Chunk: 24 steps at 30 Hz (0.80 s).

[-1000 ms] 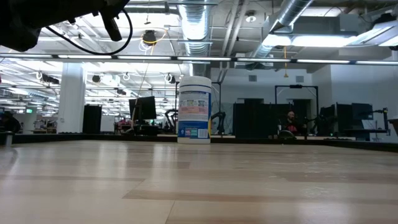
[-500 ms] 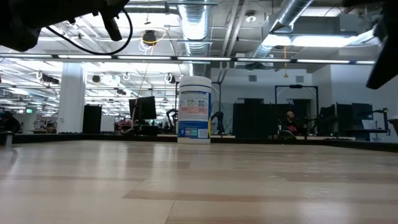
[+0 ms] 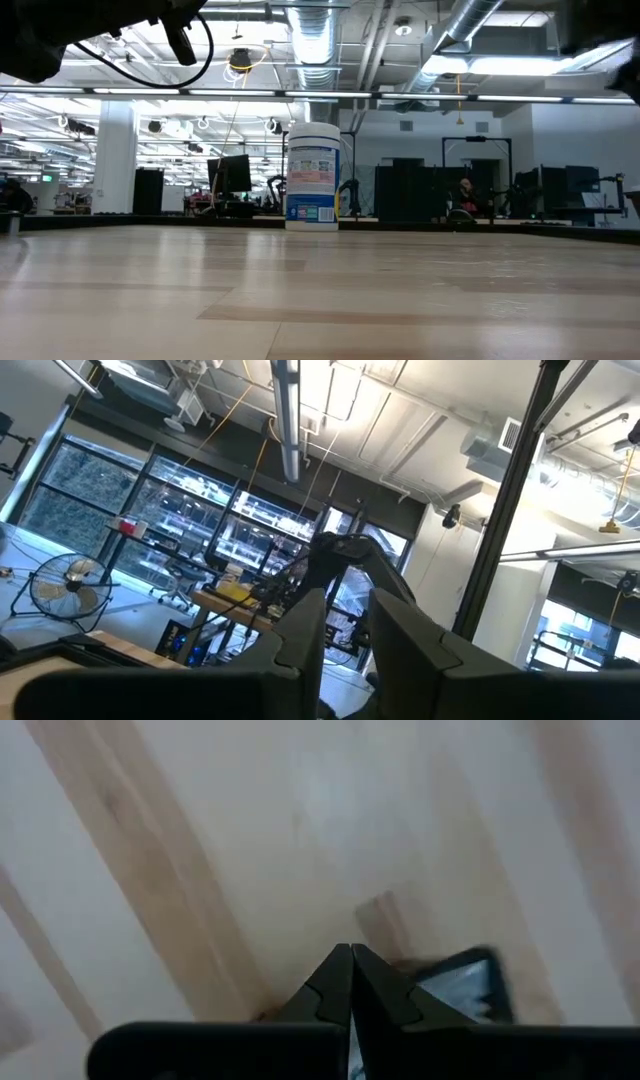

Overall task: Pick & Place Travel size toiletries
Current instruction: Adjust the top black bin, then adjust the bottom black bin

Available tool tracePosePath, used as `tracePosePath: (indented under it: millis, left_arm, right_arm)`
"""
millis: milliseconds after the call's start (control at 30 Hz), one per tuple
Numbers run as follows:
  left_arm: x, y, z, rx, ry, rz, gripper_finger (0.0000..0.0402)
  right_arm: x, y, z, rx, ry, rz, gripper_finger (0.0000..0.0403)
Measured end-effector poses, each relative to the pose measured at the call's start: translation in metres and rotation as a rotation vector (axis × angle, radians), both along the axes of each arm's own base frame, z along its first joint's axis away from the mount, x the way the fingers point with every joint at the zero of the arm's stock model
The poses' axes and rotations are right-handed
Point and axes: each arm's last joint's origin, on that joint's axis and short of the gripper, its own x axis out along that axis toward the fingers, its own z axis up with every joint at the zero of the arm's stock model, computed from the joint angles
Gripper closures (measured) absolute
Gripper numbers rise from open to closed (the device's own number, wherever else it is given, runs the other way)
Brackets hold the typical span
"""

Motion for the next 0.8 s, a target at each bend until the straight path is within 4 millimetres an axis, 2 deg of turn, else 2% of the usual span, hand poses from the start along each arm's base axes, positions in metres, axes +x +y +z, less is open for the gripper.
tracePosePath:
  millis: [233, 667, 800]
  left_arm:
    - [0.000, 0.000, 0.000, 0.001, 0.000, 0.000, 0.0325]
    - [0.000, 0.000, 0.000, 0.002, 0.000, -0.003, 0.0325]
    - [0.000, 0.000, 0.000, 0.002, 0.000, -0.003, 0.0325]
  right_arm:
    - [0.002, 0.002, -0.018, 0.039, 0.151, 0.021, 0.0403]
    - [-0.016, 0.012, -0.011, 0.037, 0.193, 0.035, 0.0403]
    - [-0.014, 0.020, 0.004, 0.010, 0.153, 0.070, 0.0403]
